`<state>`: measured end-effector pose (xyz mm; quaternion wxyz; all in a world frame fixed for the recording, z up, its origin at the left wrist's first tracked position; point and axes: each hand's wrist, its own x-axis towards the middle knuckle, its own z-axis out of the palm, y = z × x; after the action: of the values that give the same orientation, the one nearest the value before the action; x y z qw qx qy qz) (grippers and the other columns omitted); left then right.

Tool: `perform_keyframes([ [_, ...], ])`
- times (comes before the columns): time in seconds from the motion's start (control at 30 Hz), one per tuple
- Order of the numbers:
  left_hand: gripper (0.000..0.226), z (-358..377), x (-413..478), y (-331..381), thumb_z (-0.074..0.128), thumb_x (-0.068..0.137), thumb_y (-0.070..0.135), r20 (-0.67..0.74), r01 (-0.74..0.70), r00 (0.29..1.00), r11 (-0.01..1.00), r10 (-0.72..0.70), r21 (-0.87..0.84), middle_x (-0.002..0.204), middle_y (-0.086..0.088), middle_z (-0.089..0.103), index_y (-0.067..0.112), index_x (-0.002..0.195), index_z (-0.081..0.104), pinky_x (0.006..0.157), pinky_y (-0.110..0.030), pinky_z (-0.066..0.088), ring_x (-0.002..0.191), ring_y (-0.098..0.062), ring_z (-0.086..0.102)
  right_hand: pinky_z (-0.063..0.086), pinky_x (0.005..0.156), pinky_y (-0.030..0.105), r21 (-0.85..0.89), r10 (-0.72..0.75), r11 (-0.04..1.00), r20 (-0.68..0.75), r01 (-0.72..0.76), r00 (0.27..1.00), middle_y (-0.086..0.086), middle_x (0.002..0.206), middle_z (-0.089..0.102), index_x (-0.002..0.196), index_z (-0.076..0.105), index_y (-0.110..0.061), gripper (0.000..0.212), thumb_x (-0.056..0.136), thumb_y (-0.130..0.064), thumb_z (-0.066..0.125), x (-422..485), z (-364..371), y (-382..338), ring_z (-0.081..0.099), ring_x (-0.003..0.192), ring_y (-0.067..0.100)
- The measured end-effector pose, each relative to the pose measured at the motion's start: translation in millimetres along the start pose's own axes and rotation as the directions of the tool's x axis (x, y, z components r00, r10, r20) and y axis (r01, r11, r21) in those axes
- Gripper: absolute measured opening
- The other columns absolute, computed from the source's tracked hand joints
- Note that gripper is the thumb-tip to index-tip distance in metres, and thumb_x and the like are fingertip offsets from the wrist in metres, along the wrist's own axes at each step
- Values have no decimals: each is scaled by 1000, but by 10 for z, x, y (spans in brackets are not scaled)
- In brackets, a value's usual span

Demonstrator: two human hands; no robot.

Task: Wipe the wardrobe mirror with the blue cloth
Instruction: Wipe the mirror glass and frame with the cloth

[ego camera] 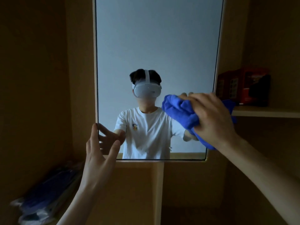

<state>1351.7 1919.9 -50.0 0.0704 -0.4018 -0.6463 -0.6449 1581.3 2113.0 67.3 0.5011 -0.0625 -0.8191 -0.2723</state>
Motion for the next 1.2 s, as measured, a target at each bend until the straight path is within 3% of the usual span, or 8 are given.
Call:
perform_keyframes([
  [0.07,90,11,-25,-22,53,86,57,-2,-4,1000,1000,4,7,167,4,20,46,161,4,96,-37,39,128,-8,38,42,81,44,15,-14,1000,-45,14,999,5,92,65,103,69,-7,24,81,3,63,-55,37,33,58,87,27],
  [0.2,92,51,-52,-41,53,84,57,-21,-9,1000,1000,9,11,169,5,16,46,161,4,96,-38,38,127,-6,34,48,92,46,16,109,994,59,-110,992,5,122,64,136,61,-14,57,83,-15,80,-757,288,-223,57,104,30],
  [0.43,99,127,-76,-53,53,82,58,-21,-8,1000,999,9,40,169,2,11,39,163,-1,104,-46,42,144,-25,37,50,91,45,11,8,1000,160,-10,987,5,123,65,134,64,-14,44,91,-19,73,-1001,304,-233,60,102,28],
  [0.63,90,98,-78,-149,60,95,46,-19,-6,1000,999,6,38,160,-2,24,45,161,-2,96,-37,38,124,-8,33,40,86,35,-18,72,997,-106,-75,992,5,103,66,119,64,-13,26,96,-13,50,-474,105,45,51,94,21],
  [0.77,90,64,-116,-199,62,96,41,4,-6,1000,999,6,41,161,0,25,45,161,-1,95,-35,37,126,-5,34,46,95,41,-11,83,997,80,-82,993,3,123,67,135,63,-15,44,92,-22,71,-932,288,-180,59,106,26],
  [0.87,91,40,-112,-216,62,96,43,20,-1,1000,999,0,50,162,2,25,45,161,-2,95,-35,38,135,-14,40,49,87,40,26,-4,1000,163,0,987,1,120,68,130,68,-19,37,94,-28,65,-1207,377,-402,62,101,25],
  [1.0,91,19,-102,-212,62,97,42,36,9,999,999,-11,49,164,1,24,45,161,-2,93,-35,38,137,-15,40,53,82,43,73,-74,996,220,59,973,0,120,69,128,69,-16,41,88,-20,77,-1014,248,-323,63,98,25],
  [1.2,90,4,-111,-237,64,97,39,24,-3,1000,999,2,32,165,6,23,49,160,0,93,-33,38,129,-3,32,44,84,42,-4,77,997,-54,-77,996,5,111,70,123,68,-10,41,84,2,65,-214,78,-43,60,94,30],
])
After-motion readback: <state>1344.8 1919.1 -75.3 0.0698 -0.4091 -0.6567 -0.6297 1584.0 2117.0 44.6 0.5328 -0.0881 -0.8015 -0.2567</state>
